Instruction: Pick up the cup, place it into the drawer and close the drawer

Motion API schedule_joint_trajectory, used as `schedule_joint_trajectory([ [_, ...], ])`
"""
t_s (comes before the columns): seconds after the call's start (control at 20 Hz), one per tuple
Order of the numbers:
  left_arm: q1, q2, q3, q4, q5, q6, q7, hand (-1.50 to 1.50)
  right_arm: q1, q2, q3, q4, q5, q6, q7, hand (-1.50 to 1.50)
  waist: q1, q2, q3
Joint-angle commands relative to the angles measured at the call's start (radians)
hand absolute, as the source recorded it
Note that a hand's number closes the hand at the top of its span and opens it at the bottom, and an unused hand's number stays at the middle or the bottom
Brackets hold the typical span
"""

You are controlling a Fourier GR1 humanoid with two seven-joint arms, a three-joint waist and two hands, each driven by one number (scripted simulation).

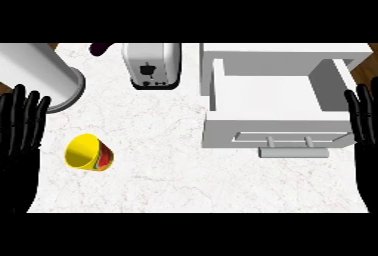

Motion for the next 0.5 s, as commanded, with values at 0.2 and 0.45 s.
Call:
schedule_joint_trajectory([
  [0.2,0.076,0.106,0.004,-0.084,0.304,-0.282,0.012,-1.50,0.001,0.032,0.038,-0.033,-0.004,-0.002,-0.001,-1.50,0.012,-0.004,0.013],
  [0.45,0.124,0.113,0.059,0.025,0.561,-0.352,0.105,-1.50,-0.032,-0.072,-0.013,0.056,-0.014,0.080,0.041,-1.50,0.012,0.002,0.013],
])
